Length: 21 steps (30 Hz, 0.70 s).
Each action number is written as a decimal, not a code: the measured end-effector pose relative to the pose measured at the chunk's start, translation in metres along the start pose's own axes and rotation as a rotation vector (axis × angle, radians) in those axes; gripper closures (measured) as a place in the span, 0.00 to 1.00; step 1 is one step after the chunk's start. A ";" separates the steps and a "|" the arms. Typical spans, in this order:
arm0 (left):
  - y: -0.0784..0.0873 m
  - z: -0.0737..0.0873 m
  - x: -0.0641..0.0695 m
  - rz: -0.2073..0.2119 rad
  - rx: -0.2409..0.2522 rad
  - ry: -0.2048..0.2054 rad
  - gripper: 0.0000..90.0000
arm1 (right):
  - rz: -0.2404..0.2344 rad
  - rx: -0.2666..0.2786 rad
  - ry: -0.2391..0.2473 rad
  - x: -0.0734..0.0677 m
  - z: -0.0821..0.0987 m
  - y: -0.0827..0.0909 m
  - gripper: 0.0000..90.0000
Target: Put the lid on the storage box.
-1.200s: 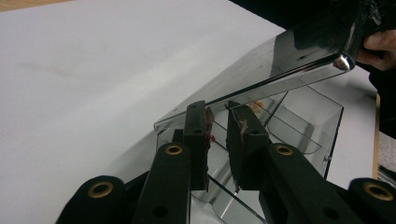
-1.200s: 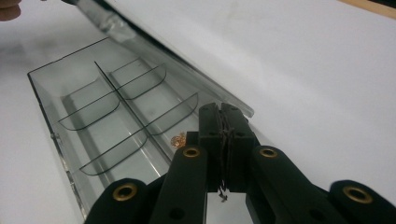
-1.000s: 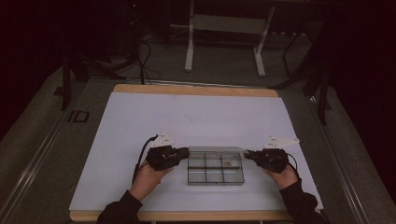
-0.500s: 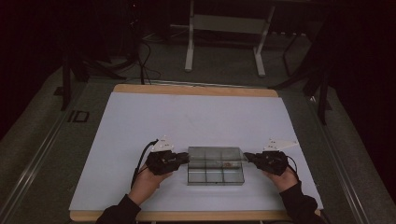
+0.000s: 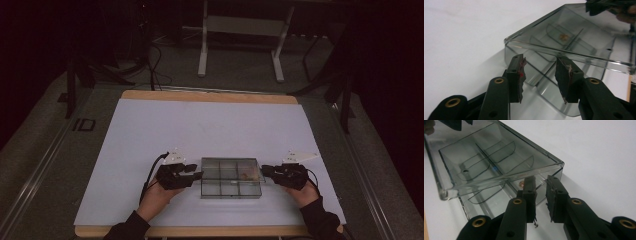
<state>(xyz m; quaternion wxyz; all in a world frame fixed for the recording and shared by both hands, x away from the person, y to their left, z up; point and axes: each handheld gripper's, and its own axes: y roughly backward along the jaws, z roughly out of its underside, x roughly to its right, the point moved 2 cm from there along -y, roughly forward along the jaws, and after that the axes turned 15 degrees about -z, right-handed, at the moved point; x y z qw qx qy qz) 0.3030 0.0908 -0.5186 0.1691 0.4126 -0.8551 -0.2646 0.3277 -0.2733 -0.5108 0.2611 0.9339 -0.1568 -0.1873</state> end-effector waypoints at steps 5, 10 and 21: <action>-0.003 0.003 -0.003 -0.008 -0.015 0.010 0.66 | 0.005 -0.007 -0.007 0.002 0.003 -0.001 0.85; -0.007 0.006 -0.005 -0.015 -0.023 0.015 0.66 | 0.006 -0.011 -0.019 0.003 0.006 -0.003 0.85; -0.007 0.011 -0.010 -0.040 0.025 0.058 0.55 | 0.034 -0.004 -0.011 0.002 0.007 -0.006 0.75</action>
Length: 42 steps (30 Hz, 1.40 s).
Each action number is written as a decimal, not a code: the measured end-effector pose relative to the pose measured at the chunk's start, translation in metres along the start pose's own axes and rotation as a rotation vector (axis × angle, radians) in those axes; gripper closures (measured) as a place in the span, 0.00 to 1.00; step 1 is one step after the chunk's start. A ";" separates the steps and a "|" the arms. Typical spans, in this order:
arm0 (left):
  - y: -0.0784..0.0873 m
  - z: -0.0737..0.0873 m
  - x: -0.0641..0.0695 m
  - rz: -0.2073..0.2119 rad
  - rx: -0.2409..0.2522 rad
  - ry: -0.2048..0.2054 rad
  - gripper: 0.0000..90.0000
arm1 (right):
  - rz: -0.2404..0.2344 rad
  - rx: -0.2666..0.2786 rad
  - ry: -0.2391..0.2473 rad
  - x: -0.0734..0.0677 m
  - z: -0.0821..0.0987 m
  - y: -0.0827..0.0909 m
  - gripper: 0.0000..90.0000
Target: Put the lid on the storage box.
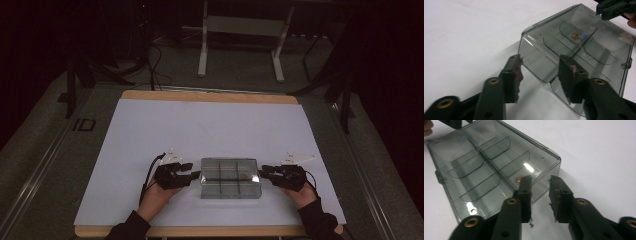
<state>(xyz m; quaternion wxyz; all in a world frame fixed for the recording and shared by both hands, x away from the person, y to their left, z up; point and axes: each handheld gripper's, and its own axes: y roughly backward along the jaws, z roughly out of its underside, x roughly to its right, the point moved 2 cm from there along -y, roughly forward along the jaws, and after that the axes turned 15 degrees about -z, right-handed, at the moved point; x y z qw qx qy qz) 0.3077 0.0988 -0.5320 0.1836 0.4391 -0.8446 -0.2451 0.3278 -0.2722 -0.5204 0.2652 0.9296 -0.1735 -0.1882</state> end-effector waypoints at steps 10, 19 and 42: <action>0.006 0.003 -0.014 0.021 0.082 0.106 0.05 | 0.015 0.082 -0.009 0.005 0.004 0.008 0.26; 0.006 0.008 -0.020 -0.032 0.121 0.103 0.02 | 0.017 0.097 0.023 0.005 0.006 0.009 0.16; 0.013 0.017 -0.027 -0.082 0.135 0.107 0.02 | 0.159 0.100 -0.003 0.025 0.029 0.022 0.15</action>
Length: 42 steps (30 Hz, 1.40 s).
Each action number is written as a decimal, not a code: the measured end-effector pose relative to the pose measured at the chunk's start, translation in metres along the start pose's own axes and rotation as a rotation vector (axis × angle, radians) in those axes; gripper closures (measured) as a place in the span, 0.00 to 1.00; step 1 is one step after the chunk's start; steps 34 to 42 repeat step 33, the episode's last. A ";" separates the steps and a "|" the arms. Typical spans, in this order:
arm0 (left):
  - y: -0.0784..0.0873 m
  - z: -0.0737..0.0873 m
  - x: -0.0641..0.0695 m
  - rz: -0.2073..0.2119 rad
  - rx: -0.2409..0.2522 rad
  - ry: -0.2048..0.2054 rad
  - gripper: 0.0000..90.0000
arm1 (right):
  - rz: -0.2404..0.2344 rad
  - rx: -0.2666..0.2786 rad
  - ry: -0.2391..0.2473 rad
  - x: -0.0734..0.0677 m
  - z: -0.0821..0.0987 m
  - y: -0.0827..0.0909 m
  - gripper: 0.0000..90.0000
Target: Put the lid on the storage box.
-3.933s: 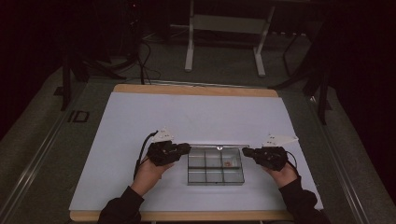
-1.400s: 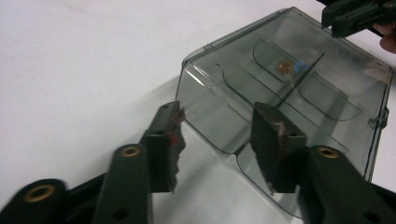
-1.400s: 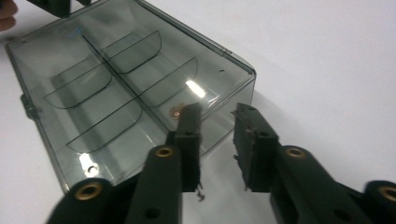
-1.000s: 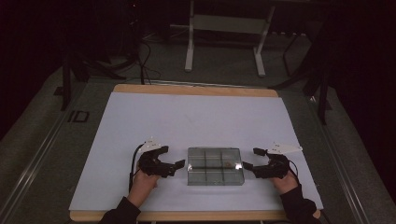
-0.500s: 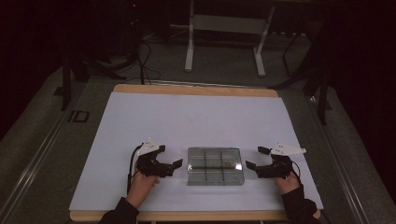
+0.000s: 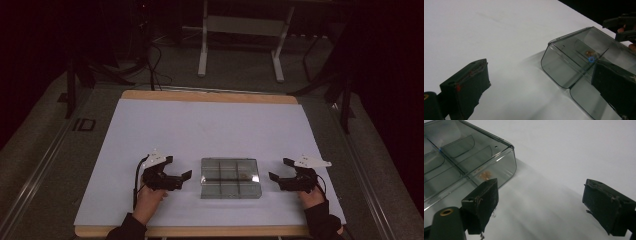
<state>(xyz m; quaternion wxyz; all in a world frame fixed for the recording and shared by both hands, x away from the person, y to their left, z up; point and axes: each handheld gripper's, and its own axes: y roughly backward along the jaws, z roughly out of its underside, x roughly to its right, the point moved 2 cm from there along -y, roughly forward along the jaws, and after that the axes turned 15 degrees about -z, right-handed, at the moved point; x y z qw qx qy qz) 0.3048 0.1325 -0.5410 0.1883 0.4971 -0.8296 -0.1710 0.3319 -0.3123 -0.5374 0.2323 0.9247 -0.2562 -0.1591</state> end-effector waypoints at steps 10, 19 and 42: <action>0.003 0.005 -0.005 -0.030 -0.005 0.002 0.02 | 0.023 -0.005 -0.006 0.002 0.007 0.008 0.15; 0.002 0.008 -0.009 -0.045 -0.009 0.003 0.02 | 0.048 -0.016 -0.011 0.003 0.014 0.013 0.15; 0.001 0.009 -0.010 -0.053 -0.015 0.005 0.02 | 0.081 -0.013 -0.017 0.006 0.016 0.013 0.15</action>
